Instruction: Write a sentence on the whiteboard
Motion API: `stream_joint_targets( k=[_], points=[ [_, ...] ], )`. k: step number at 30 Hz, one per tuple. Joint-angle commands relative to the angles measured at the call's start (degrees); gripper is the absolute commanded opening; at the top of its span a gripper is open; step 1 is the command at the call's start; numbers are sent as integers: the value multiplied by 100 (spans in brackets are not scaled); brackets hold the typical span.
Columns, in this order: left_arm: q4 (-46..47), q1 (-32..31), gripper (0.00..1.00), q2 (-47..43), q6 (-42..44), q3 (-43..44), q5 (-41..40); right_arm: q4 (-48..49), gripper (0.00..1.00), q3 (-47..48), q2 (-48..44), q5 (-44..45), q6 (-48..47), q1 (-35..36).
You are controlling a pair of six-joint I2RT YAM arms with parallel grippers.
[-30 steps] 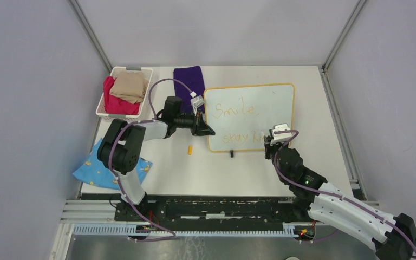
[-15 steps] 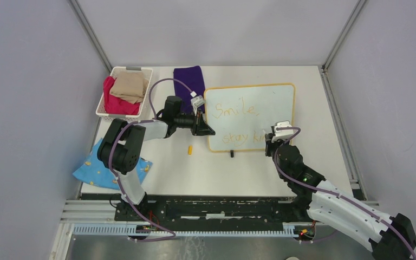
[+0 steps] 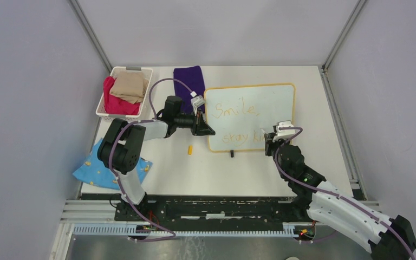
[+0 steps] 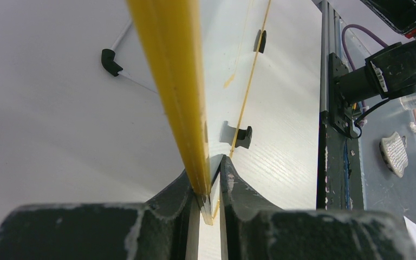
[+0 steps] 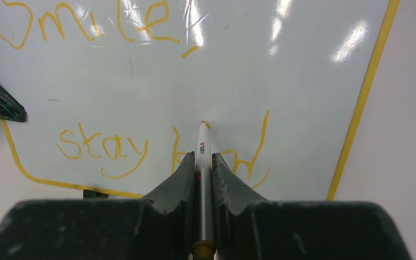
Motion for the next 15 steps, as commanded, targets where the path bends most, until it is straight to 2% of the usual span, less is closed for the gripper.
stream_joint_targets(
  k=[1, 8, 15],
  points=[
    [-991, -247, 2, 508, 819, -271, -1439, -126, 0, 18, -226, -53, 145, -48],
    [-991, -252, 2, 501, 814, -270, -1441, -1161, 0, 482, -1144, 59, 134, -36],
    [-991, -249, 2, 509, 820, -264, -1448, -2424, 0, 391, -1734, 1011, 781, -45]
  ],
)
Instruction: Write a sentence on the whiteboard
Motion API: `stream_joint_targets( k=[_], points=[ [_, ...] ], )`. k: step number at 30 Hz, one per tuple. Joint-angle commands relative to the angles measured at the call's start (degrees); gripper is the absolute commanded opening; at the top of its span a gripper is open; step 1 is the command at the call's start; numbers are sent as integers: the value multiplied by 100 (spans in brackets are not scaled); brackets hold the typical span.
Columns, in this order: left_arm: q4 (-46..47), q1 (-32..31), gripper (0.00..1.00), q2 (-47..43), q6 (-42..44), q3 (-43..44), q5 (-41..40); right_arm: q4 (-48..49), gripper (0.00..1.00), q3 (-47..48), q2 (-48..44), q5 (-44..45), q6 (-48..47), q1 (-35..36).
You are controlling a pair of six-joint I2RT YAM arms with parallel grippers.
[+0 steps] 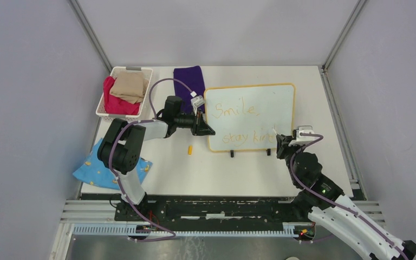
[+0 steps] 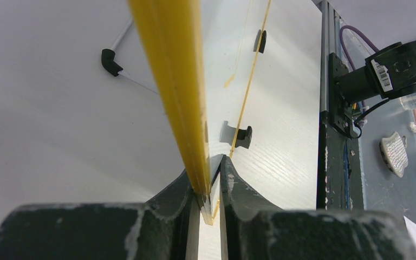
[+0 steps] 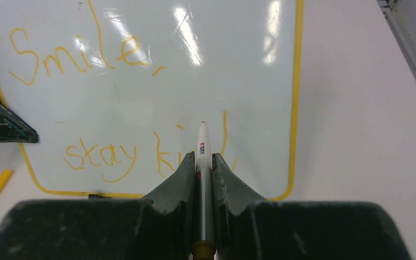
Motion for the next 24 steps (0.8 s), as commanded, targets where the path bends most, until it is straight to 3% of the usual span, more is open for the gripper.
stream_joint_targets(
  k=[1, 9, 24],
  points=[
    [-993, -244, 2, 509, 808, -264, -1454, -1073, 0, 64, -44, 823, 643, -19],
    [-993, -264, 2, 493, 810, -281, -1484, -1654, 0, -209, -57, 1214, 1619, -22],
    [-1006, -272, 2, 502, 814, -268, -1501, -986, 0, -586, -341, 921, 1389, -23]
  ],
)
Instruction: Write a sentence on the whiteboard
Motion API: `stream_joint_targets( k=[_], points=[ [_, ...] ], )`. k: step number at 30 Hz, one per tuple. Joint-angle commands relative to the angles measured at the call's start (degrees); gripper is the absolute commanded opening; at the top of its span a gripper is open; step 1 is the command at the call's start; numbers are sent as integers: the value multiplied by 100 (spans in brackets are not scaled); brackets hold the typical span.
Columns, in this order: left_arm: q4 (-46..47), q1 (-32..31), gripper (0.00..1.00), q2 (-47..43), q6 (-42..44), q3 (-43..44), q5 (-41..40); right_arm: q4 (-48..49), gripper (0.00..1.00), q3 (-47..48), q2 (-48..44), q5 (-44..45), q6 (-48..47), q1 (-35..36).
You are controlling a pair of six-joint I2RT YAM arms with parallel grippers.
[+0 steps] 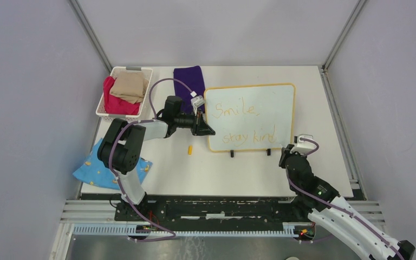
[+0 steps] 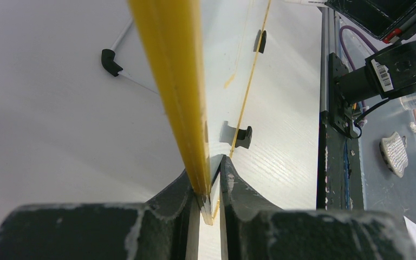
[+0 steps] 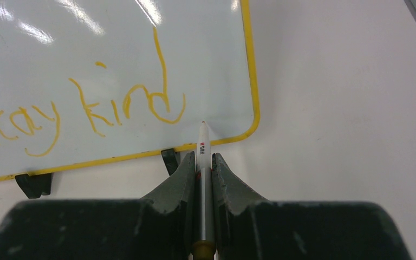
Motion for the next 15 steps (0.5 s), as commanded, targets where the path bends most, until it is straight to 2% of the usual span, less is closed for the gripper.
stream_joint_targets(
  k=[1, 15],
  points=[
    [-1010, -270, 2, 508, 811, -264, -1496, 426, 0, 4, -51, 86, -14, -21],
    [-1033, -277, 2, 512, 821, -255, -1494, 705, 0, -93, -17, 247, -188, -11]
  ],
)
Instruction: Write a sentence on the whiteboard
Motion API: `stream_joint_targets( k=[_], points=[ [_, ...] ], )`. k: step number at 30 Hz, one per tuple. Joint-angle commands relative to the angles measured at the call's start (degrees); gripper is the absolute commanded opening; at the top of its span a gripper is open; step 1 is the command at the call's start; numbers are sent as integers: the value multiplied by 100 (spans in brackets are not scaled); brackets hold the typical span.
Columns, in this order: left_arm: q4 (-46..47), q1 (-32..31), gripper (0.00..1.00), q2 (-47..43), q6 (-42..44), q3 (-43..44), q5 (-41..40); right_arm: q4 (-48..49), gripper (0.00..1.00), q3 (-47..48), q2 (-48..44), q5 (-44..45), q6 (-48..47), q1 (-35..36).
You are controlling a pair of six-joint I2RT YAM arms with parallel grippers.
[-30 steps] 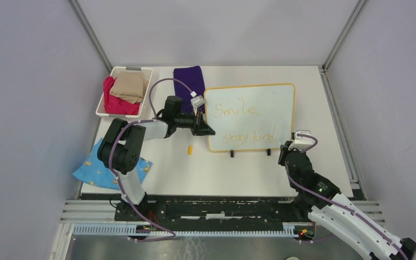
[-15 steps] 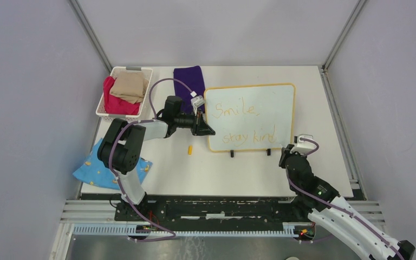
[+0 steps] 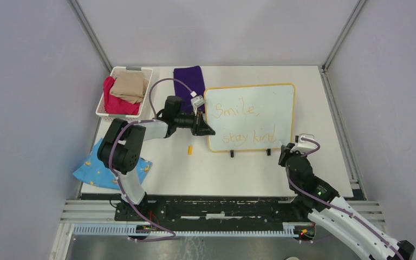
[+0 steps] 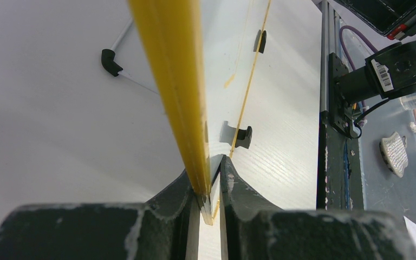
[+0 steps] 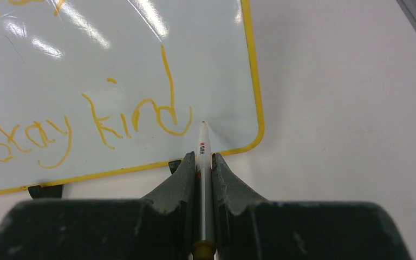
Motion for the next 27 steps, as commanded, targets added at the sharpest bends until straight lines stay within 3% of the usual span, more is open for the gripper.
stream_joint_targets(
  k=[1, 27],
  points=[
    [-1034, -281, 2, 510, 822, -265, -1496, 321, 0, -43, 60, 223, -90, -14],
    [-1053, -302, 2, 498, 844, -264, -1515, 371, 0, -194, 417, 275, -97, -103]
  ],
)
